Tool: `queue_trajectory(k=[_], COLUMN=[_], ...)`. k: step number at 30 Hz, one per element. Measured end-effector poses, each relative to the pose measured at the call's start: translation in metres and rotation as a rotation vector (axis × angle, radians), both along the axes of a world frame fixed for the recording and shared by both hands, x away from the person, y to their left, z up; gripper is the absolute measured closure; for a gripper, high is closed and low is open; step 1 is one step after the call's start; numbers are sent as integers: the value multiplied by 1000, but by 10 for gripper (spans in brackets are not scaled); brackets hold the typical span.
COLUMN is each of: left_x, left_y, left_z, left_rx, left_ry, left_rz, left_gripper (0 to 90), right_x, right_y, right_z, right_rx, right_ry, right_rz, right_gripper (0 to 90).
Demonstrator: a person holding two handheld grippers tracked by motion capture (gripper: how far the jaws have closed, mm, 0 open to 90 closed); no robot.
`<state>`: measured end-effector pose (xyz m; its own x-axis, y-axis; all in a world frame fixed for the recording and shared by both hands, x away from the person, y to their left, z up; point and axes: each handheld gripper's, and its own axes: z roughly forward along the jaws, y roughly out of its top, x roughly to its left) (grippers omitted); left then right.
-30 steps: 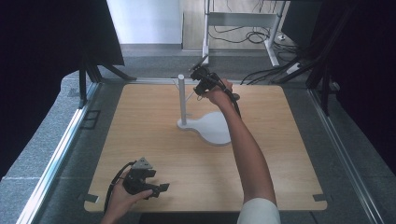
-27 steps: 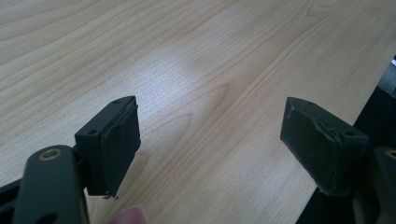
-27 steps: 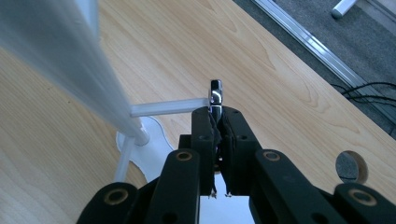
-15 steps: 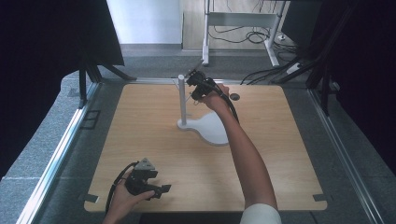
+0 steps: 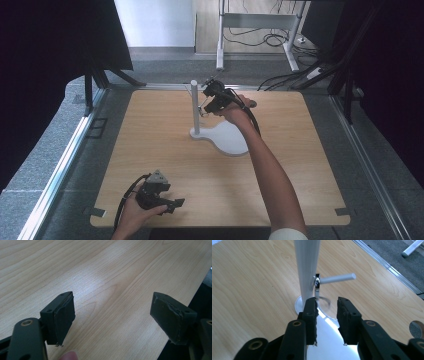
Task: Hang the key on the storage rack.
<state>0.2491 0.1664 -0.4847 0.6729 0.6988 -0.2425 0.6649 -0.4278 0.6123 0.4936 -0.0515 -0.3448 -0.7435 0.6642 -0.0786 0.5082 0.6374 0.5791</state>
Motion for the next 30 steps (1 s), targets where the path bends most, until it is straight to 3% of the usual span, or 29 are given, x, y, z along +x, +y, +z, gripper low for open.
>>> queue_trajectory(k=[9, 17, 24, 30], left_x=[0, 0, 0, -1], left_y=[-1, -1, -3, -5], left_z=[0, 0, -1, 0], left_rx=[10, 15, 26, 30], left_ry=[-3, -2, -5, -2], left_rz=[0, 7, 5, 4], left_gripper=[203, 203, 203, 203], right_x=[-33, -75, -114, -134], right_y=[-34, -79, -124, -144], right_z=[-6, -22, -54, -80], right_rx=[54, 123, 191, 211], right_ry=[-43, -59, -55, -38], right_rz=[-6, -18, -48, -59], right_gripper=[577, 539, 526, 518])
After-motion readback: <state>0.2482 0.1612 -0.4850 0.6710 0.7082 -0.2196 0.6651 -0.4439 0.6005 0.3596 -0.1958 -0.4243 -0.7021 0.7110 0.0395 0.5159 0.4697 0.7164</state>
